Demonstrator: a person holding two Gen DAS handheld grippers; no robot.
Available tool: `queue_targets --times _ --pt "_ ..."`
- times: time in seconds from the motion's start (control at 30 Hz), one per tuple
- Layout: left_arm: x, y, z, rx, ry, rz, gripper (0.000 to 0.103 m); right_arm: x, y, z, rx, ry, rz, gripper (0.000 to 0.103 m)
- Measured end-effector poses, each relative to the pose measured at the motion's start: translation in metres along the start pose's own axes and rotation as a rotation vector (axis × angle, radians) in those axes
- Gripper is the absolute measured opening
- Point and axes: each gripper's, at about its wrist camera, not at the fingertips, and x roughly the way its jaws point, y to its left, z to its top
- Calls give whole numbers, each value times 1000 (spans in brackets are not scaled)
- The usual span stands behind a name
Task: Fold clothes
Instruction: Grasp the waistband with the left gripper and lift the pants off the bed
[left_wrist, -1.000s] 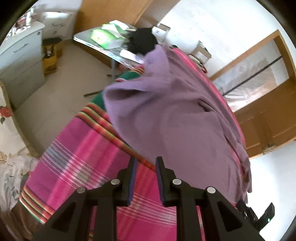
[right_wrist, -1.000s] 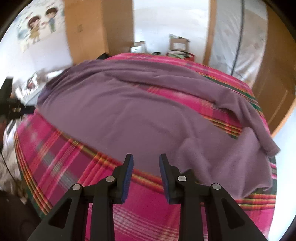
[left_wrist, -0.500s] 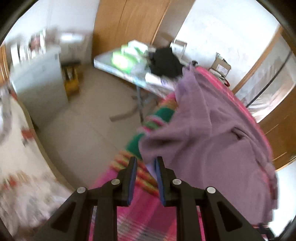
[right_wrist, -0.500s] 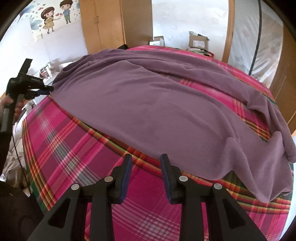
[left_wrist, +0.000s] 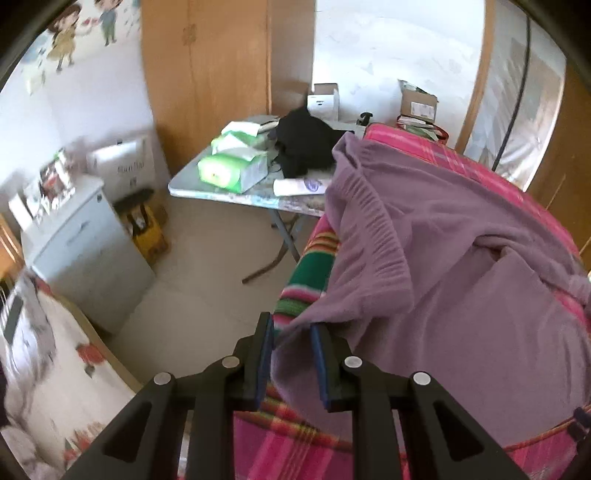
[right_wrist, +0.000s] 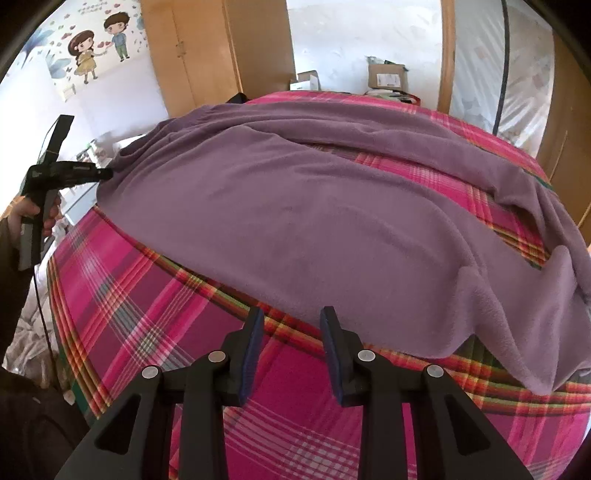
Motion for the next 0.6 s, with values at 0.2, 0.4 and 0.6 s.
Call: queue_targets --times 0.2,0.4,0.6 --pt "2 -16 6 101 12 10 21 -1 1 2 6 -9 1 33" --pt "-5 -7 -1 96 -42 -49 21 -1 -3 -1 31 -8 0 33" --pt "-4 -16 -2 196 -45 -140 21 1 0 2 28 -13 20 33"
